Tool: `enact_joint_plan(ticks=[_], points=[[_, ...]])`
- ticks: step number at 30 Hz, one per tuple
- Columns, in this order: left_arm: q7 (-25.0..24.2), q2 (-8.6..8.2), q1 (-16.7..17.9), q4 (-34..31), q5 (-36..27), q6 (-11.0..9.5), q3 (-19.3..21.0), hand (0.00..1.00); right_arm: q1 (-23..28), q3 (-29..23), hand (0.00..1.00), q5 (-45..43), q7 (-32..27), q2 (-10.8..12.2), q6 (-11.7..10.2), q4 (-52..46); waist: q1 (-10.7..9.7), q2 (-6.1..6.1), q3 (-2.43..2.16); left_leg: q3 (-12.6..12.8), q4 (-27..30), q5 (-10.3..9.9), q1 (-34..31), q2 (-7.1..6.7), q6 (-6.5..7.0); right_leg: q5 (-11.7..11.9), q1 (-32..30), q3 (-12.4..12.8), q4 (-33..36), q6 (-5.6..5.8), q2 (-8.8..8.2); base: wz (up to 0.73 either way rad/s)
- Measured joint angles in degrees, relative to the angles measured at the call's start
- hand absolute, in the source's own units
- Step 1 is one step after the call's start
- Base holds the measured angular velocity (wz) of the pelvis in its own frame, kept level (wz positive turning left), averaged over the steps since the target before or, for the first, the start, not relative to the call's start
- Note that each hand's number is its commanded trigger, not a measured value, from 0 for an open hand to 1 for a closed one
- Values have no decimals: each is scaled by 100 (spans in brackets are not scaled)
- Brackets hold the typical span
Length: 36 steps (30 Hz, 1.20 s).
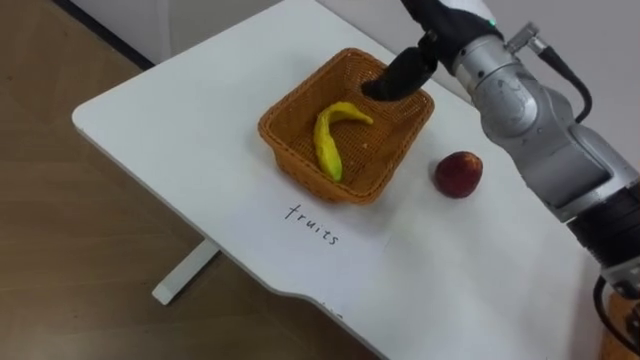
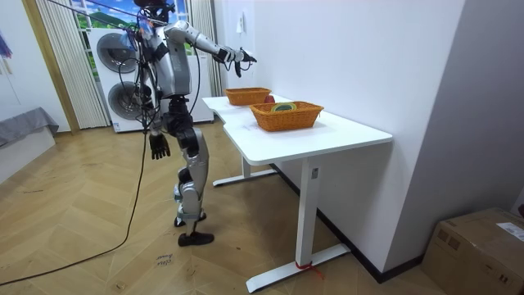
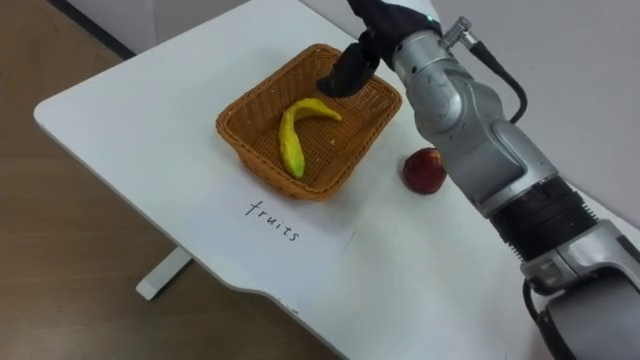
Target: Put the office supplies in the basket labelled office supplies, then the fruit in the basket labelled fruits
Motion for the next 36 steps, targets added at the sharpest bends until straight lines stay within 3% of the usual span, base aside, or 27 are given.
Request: enact_joint_plan(ticks=[6,11,13,18,20,28,30,33,36], points=[[8,-77,19,-19,3,35,3,0,274,-523,0,317,-362,97,-130,206,-75,75,-12,-1,33,7,20,-25,23,5,48,21,2,24,-16,1],[-1,-170,13,-48,5,27,-2,0,456,-756,0,335,-1008,227,-274,532,-161,349,-13,17,106,1,5,-26,27,8,55,75,14,30,-18,-1],[-1,-192,15,-75,5,27,-9,0,572,-820,0,339,-1200,227,-284,547,-193,437,-40,17,107,3,-13,-29,26,8,38,71,19,30,-23,0],[68,-214,34,-171,7,15,-115,0,690,-946,0,745,-1615,227,-393,563,-351,526,-76,15,116,20,-65,-21,8,9,-1,77,23,29,-19,0],[152,-246,39,-178,6,-45,-116,0,719,-963,0,1109,-1794,227,-457,567,-452,533,-77,14,116,38,-65,-21,7,9,3,82,22,28,-17,0],[179,-396,26,-211,7,-56,-128,0,782,-1480,0,1738,-2134,243,-466,623,-505,578,-60,11,126,34,-65,-37,15,9,7,57,23,28,-32,0],[179,-402,37,-210,0,-41,-180,0,778,-1612,0,1941,-2195,269,-558,827,-506,612,-52,5,138,35,-60,-39,17,10,24,33,23,29,-33,4],[181,-426,37,-209,2,-44,-237,0,779,-1638,0,2355,-2231,274,-585,1212,-505,702,-5,1,177,32,-85,-46,22,9,27,-27,25,29,-49,1],[180,-455,29,-207,6,-42,-243,0,779,-1638,0,2623,-2231,308,-585,1511,-528,814,-26,6,177,30,-102,-52,25,9,8,-49,31,29,-82,0]])
